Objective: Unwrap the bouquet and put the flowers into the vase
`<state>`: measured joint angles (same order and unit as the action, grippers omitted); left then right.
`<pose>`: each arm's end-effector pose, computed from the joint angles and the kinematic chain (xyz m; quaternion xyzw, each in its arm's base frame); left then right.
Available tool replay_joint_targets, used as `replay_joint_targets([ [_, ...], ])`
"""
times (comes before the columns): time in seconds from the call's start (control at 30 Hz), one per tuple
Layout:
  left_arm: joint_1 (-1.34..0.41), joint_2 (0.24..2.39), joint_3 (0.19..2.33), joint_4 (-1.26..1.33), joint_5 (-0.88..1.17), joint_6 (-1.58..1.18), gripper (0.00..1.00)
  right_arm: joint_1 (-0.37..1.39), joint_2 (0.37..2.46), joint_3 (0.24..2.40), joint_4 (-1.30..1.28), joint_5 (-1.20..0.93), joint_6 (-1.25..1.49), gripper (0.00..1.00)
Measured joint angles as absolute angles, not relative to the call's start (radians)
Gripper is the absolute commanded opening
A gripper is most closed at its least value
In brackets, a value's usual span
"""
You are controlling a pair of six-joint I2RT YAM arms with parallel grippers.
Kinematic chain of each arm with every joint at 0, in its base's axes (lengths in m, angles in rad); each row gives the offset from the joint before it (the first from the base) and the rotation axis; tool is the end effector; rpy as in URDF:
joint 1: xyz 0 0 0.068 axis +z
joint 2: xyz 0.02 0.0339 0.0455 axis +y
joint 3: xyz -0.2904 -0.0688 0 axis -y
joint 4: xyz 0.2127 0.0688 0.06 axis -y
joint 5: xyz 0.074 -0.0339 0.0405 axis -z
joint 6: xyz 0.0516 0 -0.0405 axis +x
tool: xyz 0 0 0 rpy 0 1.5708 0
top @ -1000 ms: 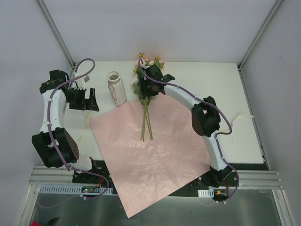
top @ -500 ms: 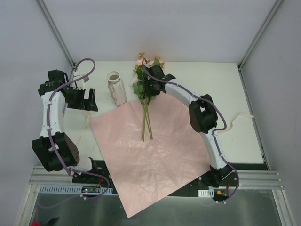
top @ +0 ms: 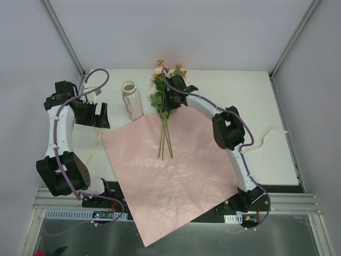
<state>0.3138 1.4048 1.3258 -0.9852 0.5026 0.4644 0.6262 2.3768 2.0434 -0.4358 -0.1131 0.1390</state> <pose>0.2423 0.0525 0.3387 0.1327 0.9303 -0.1307 0.3159 0.4343 0.3213 0.2145 -0.2431 0.8868 0.1937 0.3419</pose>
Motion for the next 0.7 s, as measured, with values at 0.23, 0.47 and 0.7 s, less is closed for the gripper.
replay_joint_targets([
  [0.23, 0.314, 1.377, 1.322, -0.984, 0.488, 0.475, 0.99, 0.619, 2.377, 2.011, -0.398, -0.117, 0.163, 0.01],
  [0.47, 0.314, 1.348, 1.304, -0.984, 0.485, 0.487, 0.99, 0.616, 2.286, 1.861, -0.316, -0.117, 0.182, 0.01],
  [0.7, 0.314, 1.335, 1.295, -0.985, 0.482, 0.488, 0.99, 0.616, 2.109, 1.726, -0.252, -0.117, 0.202, 0.01],
])
